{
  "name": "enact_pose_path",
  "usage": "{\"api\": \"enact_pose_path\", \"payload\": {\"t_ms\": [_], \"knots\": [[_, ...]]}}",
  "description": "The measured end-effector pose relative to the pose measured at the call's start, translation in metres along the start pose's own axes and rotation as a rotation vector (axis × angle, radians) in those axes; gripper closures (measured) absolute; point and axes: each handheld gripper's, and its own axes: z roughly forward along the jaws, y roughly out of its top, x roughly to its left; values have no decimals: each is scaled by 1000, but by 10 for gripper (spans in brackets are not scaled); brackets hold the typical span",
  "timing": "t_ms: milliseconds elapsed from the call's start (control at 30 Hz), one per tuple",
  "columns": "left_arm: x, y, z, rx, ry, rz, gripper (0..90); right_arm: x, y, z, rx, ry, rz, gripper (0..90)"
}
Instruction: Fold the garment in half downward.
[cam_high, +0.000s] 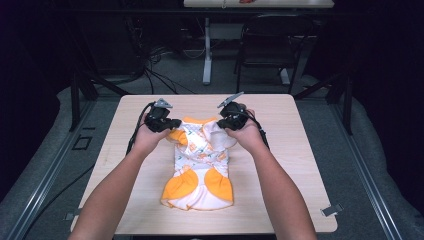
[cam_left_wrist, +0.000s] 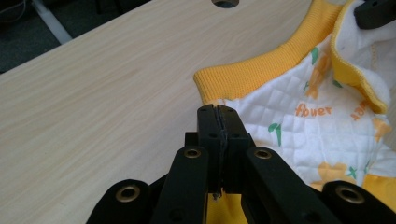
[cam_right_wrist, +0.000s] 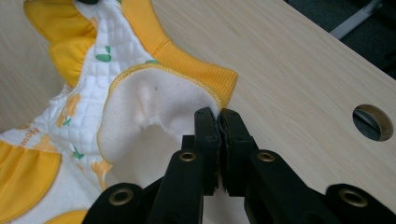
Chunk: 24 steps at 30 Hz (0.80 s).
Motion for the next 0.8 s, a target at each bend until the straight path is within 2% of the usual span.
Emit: {"api": "enact_pose_path", "payload": {"t_ms": [133, 233, 400, 600, 800], "knots": [[-2, 4, -2, -16, 0, 11, 897, -2, 0, -4, -10, -16, 2, 868], [-4, 4, -2, -10, -5, 20, 897, -2, 0, -6, -27, -24, 2, 868], [-7, 1, -3, -17, -8, 29, 897, 1, -1, -10, -18, -22, -33, 867], [-7, -7, -8, -23, -31, 29, 897, 9, -2, -17, -20, -12, -74, 867], [-12, -11, -16, -31, -46, 50, 897, 18, -3, -22, -20, -6, -115, 867]]}}
